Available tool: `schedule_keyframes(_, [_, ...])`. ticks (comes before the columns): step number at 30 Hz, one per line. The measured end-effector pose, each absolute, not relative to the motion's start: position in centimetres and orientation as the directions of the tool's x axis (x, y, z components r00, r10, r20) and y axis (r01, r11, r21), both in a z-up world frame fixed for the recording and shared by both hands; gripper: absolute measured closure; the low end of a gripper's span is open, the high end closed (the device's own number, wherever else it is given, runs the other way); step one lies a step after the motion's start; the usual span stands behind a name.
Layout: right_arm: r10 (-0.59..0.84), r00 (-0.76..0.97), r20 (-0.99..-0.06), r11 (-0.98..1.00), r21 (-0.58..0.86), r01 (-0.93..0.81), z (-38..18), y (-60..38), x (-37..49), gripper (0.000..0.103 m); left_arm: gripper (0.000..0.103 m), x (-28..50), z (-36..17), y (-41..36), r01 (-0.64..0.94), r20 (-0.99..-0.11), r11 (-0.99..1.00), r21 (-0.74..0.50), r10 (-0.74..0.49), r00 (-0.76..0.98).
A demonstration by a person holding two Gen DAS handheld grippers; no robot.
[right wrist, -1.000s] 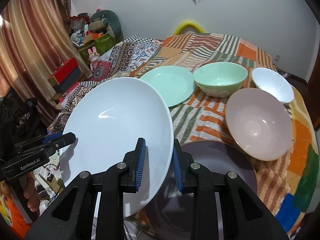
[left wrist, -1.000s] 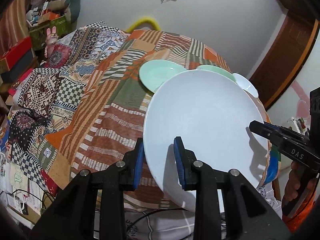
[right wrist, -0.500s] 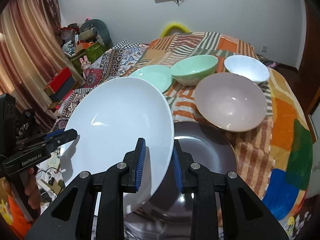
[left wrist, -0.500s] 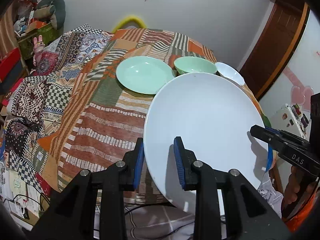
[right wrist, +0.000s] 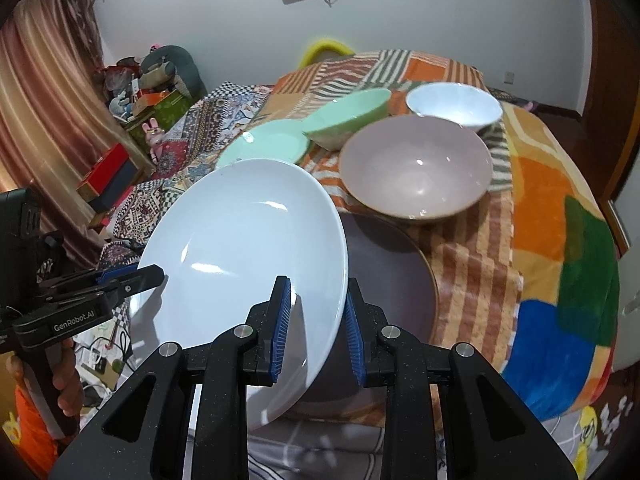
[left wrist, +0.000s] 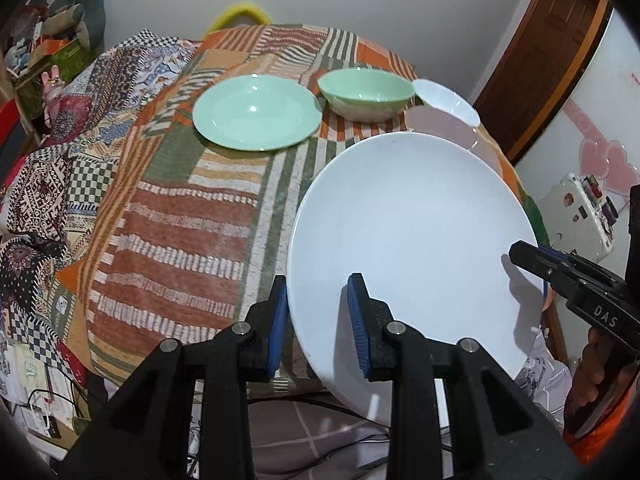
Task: Organize plates and bowls
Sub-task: 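Lift the white plate with both tools and lower it onto the purple plate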
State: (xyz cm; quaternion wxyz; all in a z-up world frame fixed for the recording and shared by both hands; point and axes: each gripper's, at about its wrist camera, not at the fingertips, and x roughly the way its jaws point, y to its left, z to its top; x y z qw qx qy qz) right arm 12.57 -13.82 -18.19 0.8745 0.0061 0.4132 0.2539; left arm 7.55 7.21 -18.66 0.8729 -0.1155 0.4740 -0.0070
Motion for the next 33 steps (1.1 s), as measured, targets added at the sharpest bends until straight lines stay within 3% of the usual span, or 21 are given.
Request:
schedule_keyframes(13, [0.427, 0.481, -0.766, 0.891, 0.266, -0.369, -21.1, -16.4, 13.2, 0.079, 0.074, 9.9, -21.7, 4.5, -0.062, -0.888, 0.984, -0.166, -0.122, 0.443])
schedule_keyframes(33, [0.403, 0.469, -0.786, 0.907, 0.274, -0.32, -21.9, -17.6, 14.8, 0.078, 0.074, 13.0, -23.9, 3.2, -0.037, -0.91, 0.989, -0.144, -0.118, 0.398])
